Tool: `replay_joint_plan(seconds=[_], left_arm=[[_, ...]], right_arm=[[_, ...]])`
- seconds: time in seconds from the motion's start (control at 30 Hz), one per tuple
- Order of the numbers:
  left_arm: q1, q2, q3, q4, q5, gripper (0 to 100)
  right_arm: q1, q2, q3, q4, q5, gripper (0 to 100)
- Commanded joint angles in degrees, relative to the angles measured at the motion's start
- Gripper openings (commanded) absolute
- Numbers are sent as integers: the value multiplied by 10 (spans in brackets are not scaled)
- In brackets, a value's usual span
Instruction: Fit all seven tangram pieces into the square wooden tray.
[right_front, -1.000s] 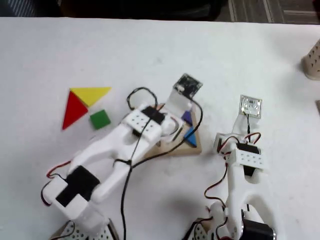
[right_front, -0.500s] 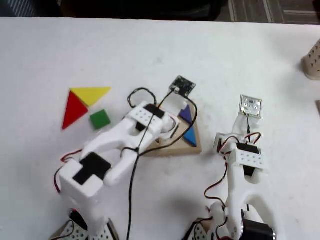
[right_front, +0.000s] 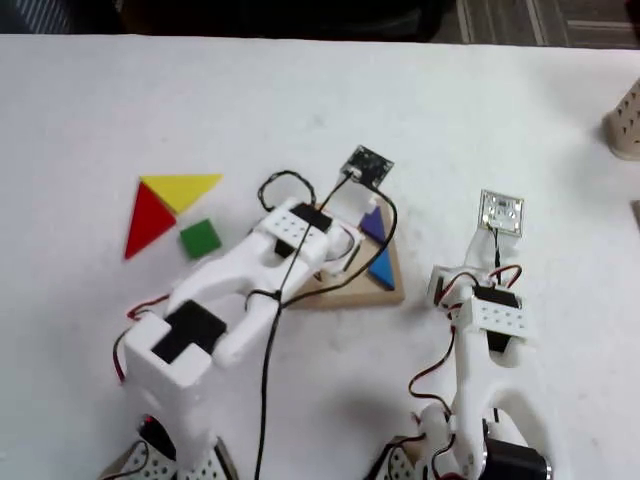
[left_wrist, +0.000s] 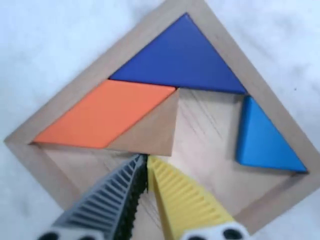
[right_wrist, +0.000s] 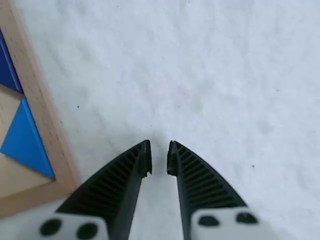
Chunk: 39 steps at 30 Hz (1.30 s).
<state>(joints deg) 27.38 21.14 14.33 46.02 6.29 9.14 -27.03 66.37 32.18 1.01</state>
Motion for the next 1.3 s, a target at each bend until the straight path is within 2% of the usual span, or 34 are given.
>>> replay_joint_plan(seconds=[0.0, 0.1, 0.2, 0.43, 0.57, 0.67, 0.73, 0.9, 0.97, 1.27], left_arm=[[2, -59, -26, 62, 4, 23], [-2, -126, -18, 131, 2, 23], [-39, -197, 15, 157, 2, 23], [-218, -341, 91, 156, 2, 26], [-295, -366, 126, 135, 4, 27], [-313, -357, 164, 98, 5, 32], [-334, -342, 173, 89, 12, 72], [-379, -279, 173, 84, 144, 285], [-391, -247, 156, 84, 178, 328], [-393, -56, 10, 109, 188, 294]], right_arm=[[-4, -16, -4, -12, 6, 61], [-4, -16, -4, -12, 6, 62], [-4, -16, -4, -12, 6, 62], [-4, -16, -4, -12, 6, 61], [-4, -16, -4, -12, 6, 60], [-4, -16, -4, -12, 6, 60], [-4, -16, -4, -12, 6, 60], [-4, -16, -4, -11, 6, 60], [-4, -16, -4, -11, 6, 60], [-4, -16, -4, -9, 6, 60]])
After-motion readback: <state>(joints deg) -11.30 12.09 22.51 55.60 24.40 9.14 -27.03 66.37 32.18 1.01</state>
